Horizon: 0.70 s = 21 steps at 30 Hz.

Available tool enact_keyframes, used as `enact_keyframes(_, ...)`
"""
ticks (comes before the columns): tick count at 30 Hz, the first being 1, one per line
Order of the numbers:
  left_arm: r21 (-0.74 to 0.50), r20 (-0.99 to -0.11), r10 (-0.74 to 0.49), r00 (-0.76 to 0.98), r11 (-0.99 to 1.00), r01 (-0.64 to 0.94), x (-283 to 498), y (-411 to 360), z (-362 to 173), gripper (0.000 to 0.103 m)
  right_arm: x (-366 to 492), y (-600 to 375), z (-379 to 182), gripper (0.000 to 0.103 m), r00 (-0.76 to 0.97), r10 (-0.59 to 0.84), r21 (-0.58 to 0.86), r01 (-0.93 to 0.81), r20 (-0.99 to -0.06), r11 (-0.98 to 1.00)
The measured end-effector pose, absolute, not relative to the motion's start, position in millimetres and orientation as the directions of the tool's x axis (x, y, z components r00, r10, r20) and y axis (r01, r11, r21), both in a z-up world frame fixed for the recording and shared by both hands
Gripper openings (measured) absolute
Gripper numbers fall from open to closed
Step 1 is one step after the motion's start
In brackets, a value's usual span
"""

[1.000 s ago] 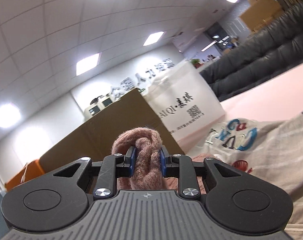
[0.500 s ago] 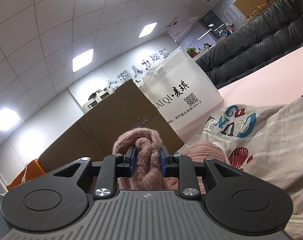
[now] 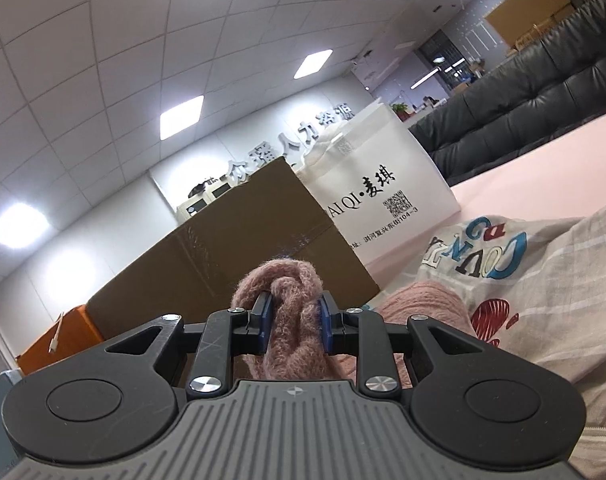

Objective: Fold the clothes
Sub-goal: 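Grasp the pink sweater with the right gripper and lift it, then grasp the sweater with the left gripper while the right gripper holds it up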

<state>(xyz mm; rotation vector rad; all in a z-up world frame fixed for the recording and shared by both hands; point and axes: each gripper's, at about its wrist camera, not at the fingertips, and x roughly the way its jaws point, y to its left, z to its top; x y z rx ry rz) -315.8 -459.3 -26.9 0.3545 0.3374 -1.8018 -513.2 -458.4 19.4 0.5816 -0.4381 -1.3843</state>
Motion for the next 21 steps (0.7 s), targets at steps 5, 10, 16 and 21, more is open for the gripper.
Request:
enact_keyframes(5, -0.053, -0.399, -0.889, -0.224, -0.221, 0.974, -308.3, -456.1, -27.0, 0.045, -514.3, -459.1, 18.6, 0.022, 0.142, -0.988, 0.621, 0.780, -0.054, 0.078)
enact_keyframes(10, -0.033, -0.409, -0.887, -0.215, -0.221, 0.975, -314.4, -461.2, -27.7, 0.057, -511.9, -459.7, 18.0, 0.022, 0.146, -0.988, 0.616, 0.784, -0.060, 0.078)
enact_keyframes(16, -0.032, -0.411, -0.871, -0.269, -0.282, 0.959, -321.3, -465.8, -28.9, 0.008, -511.3, -461.0, 17.4, 0.022, 0.148, -0.987, 0.613, 0.786, -0.067, 0.076)
enact_keyframes(21, -0.220, -0.332, -0.830, -0.448, -0.394, 0.892, -300.9, -459.1, -25.0, 0.005, -512.0, -460.4, 17.9, 0.022, 0.149, -0.987, 0.619, 0.782, -0.066, 0.077)
